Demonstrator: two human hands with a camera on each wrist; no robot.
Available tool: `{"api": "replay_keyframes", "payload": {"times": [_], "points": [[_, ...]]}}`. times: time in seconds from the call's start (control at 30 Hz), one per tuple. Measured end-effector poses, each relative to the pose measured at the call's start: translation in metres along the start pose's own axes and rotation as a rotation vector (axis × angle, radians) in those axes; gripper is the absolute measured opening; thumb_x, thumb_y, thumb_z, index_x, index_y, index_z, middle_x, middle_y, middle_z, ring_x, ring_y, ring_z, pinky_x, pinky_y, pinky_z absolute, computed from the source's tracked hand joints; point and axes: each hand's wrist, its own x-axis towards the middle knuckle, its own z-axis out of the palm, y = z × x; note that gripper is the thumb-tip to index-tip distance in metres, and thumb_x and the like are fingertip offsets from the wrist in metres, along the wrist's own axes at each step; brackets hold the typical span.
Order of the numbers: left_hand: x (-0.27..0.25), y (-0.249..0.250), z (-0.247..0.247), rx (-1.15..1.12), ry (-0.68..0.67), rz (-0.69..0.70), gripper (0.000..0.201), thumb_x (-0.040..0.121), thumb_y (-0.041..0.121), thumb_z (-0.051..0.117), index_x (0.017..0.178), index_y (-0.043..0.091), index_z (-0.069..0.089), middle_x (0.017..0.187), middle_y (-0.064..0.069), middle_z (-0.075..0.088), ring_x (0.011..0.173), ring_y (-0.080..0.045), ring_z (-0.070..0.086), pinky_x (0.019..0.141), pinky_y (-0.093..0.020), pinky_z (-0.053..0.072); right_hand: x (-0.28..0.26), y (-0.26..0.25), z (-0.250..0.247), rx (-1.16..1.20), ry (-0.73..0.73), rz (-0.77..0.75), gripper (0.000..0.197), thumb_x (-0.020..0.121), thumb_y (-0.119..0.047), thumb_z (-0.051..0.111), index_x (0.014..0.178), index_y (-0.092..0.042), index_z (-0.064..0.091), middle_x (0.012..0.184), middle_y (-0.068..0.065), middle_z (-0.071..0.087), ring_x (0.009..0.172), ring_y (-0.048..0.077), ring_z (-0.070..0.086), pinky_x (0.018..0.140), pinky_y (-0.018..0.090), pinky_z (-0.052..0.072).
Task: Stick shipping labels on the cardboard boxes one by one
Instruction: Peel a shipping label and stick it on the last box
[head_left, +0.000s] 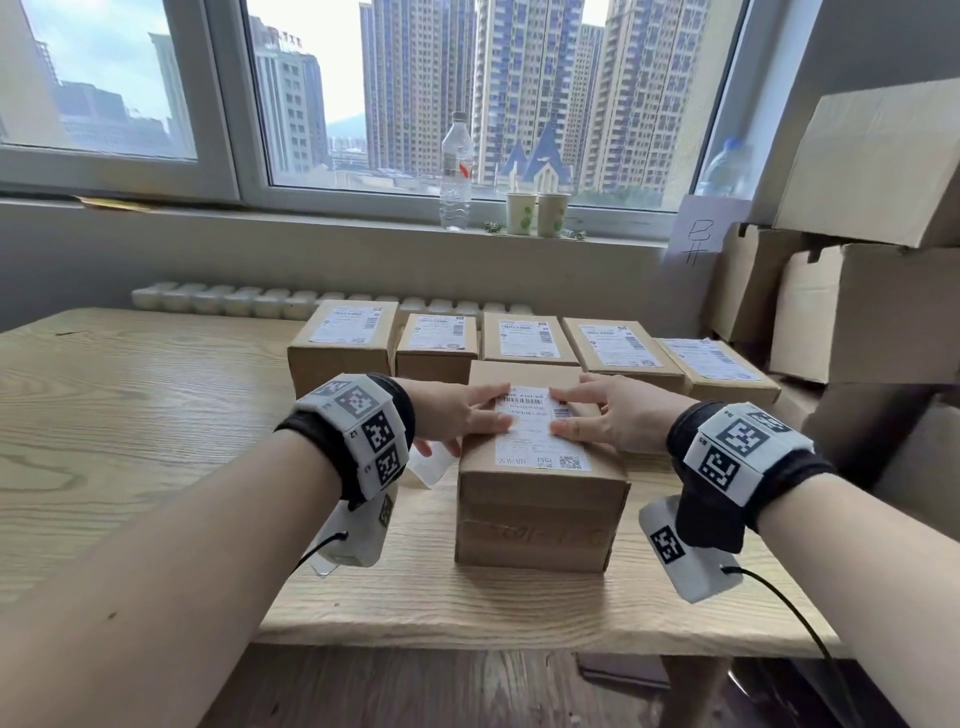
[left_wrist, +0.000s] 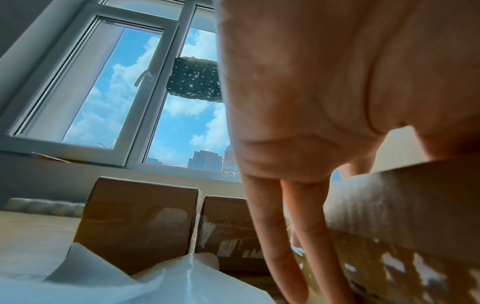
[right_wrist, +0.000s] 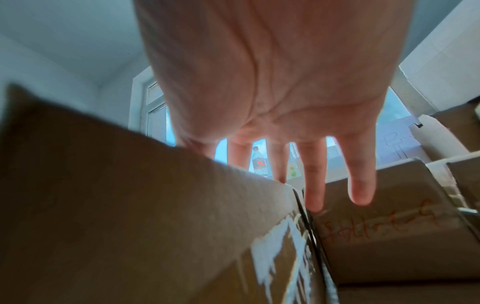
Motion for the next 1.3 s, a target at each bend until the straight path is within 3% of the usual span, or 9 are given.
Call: {"api": "replay_keyframes", "payload": {"times": [0.17, 0.23, 0.43, 0.53, 0.67, 0.83, 1.03, 1.13, 1.3], "points": [[0.001, 0.004, 0.001, 0.002, 0.026, -0.007, 0.054, 0.099, 0.042, 0.03, 0.149, 0.036, 0.01, 0.137, -0.008, 0.05, 0.111, -0.026, 0.06, 0.088, -0.039, 0.05, -0.014, -0.017, 0.008, -0.09, -0.115, -0.053, 0.106, 0.068, -0.072, 0.058, 0.151, -0.023, 0.014, 0.156, -0.005, 0.013, 0.141, 0.017, 0.022, 0.112, 0.027, 0.018], [0.001, 0.005, 0.001, 0.004, 0.028, -0.005, 0.053, 0.1, 0.041, 0.029, 0.149, 0.036, 0.01, 0.134, -0.008, 0.052, 0.11, -0.026, 0.061, 0.086, -0.038, 0.05, -0.015, -0.019, 0.013, -0.066, -0.103, -0.039, 0.112, 0.065, -0.074, 0.06, 0.151, -0.021, 0.011, 0.156, -0.006, 0.01, 0.14, 0.017, 0.022, 0.112, 0.026, 0.019], [0.002, 0.004, 0.001, -0.002, 0.021, -0.012, 0.054, 0.099, 0.043, 0.03, 0.149, 0.037, 0.01, 0.134, -0.009, 0.052, 0.109, -0.026, 0.061, 0.085, -0.037, 0.05, -0.013, -0.018, 0.01, -0.013, -0.063, -0.05, 0.093, 0.073, -0.067, 0.058, 0.148, -0.022, 0.026, 0.152, -0.002, 0.023, 0.138, 0.017, 0.027, 0.109, 0.026, 0.022], [0.002, 0.004, -0.001, -0.015, 0.006, -0.021, 0.057, 0.098, 0.045, 0.033, 0.149, 0.038, 0.009, 0.137, -0.007, 0.05, 0.11, -0.025, 0.06, 0.09, -0.04, 0.05, -0.009, -0.016, 0.009, 0.033, -0.028, -0.016, 0.085, 0.076, -0.063, 0.059, 0.148, -0.028, 0.029, 0.156, 0.0, 0.019, 0.143, 0.018, 0.021, 0.112, 0.03, 0.018], [0.002, 0.002, -0.002, -0.041, -0.048, -0.033, 0.077, 0.088, 0.052, 0.049, 0.148, 0.041, 0.003, 0.147, -0.005, 0.04, 0.113, -0.025, 0.058, 0.09, -0.041, 0.049, 0.003, -0.015, 0.005, -0.049, -0.004, 0.045, 0.08, 0.081, -0.065, 0.05, 0.148, -0.029, 0.027, 0.159, 0.004, 0.013, 0.145, 0.021, 0.017, 0.115, 0.034, 0.016], [0.003, -0.003, -0.003, -0.043, -0.096, -0.03, 0.097, 0.078, 0.053, 0.062, 0.147, 0.043, -0.006, 0.15, -0.006, 0.031, 0.111, -0.023, 0.056, 0.096, -0.043, 0.048, 0.007, -0.013, 0.003, -0.105, 0.0, 0.076, 0.072, 0.087, -0.063, 0.043, 0.148, -0.031, 0.026, 0.159, 0.005, 0.013, 0.143, 0.025, 0.023, 0.113, 0.034, 0.021], [0.003, -0.004, -0.003, -0.051, -0.122, -0.045, 0.107, 0.073, 0.054, 0.066, 0.144, 0.045, -0.013, 0.151, -0.004, 0.03, 0.117, -0.024, 0.056, 0.095, -0.043, 0.048, 0.001, -0.01, 0.004, -0.13, -0.021, 0.068, 0.071, 0.088, -0.063, 0.038, 0.149, -0.032, 0.021, 0.158, 0.003, 0.018, 0.141, 0.025, 0.026, 0.112, 0.034, 0.022], [0.003, -0.004, -0.003, -0.042, -0.12, -0.047, 0.106, 0.073, 0.055, 0.066, 0.144, 0.045, -0.013, 0.149, -0.004, 0.033, 0.111, -0.023, 0.059, 0.095, -0.042, 0.049, -0.006, -0.004, 0.0, -0.061, -0.066, 0.056, 0.07, 0.087, -0.062, 0.043, 0.148, -0.037, 0.022, 0.155, 0.0, 0.026, 0.138, 0.022, 0.032, 0.109, 0.032, 0.026], [0.004, 0.001, -0.005, -0.018, -0.117, -0.056, 0.103, 0.076, 0.057, 0.062, 0.145, 0.042, -0.013, 0.15, -0.006, 0.033, 0.103, -0.021, 0.06, 0.096, -0.042, 0.049, -0.011, 0.002, -0.003, 0.021, -0.147, 0.043, 0.082, 0.078, -0.066, 0.053, 0.147, -0.042, 0.018, 0.156, 0.0, 0.024, 0.139, 0.022, 0.029, 0.111, 0.034, 0.024]]}}
